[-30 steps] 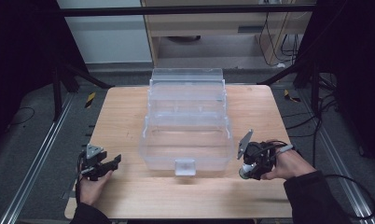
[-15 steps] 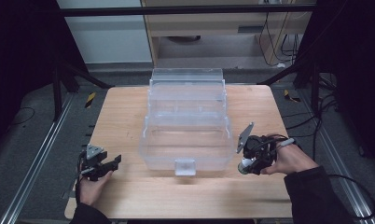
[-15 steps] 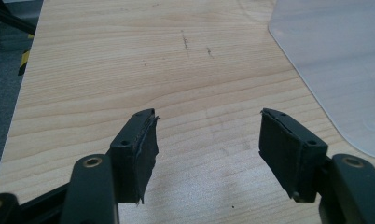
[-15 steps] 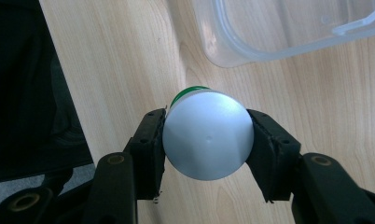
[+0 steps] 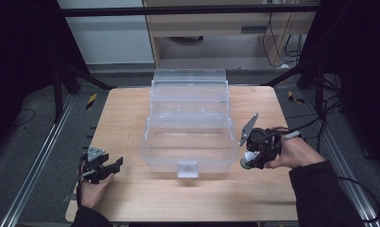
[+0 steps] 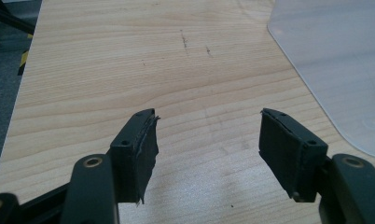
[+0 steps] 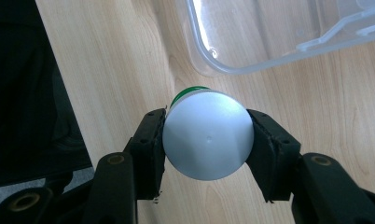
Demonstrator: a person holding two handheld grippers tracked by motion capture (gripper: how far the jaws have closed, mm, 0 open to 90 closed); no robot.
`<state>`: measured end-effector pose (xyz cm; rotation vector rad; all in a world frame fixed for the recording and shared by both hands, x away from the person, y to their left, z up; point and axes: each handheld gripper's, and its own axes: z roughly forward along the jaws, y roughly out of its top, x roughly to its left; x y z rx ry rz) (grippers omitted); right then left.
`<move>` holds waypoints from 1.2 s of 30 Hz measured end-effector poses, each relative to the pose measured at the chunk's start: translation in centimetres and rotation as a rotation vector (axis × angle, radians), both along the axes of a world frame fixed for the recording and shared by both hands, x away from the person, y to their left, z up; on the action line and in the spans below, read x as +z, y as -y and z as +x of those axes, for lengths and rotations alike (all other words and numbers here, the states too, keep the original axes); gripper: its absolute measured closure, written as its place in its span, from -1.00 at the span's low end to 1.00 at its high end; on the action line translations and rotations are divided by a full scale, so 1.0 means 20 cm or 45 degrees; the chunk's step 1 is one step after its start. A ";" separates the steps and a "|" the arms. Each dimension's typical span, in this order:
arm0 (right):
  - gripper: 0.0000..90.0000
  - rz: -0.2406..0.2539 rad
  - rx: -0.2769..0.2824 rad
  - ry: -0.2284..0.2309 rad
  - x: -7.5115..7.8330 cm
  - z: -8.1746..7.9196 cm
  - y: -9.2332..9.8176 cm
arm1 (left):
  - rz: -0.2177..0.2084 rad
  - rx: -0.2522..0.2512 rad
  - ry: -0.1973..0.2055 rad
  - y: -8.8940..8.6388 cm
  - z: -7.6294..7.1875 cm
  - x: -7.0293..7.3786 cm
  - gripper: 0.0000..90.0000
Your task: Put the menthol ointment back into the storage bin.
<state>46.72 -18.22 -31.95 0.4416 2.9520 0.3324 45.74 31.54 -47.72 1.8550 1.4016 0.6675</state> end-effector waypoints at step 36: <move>0.12 -0.005 0.053 0.021 0.11 0.22 -0.23 | -0.002 -0.001 -0.006 0.00 0.00 0.00 -0.19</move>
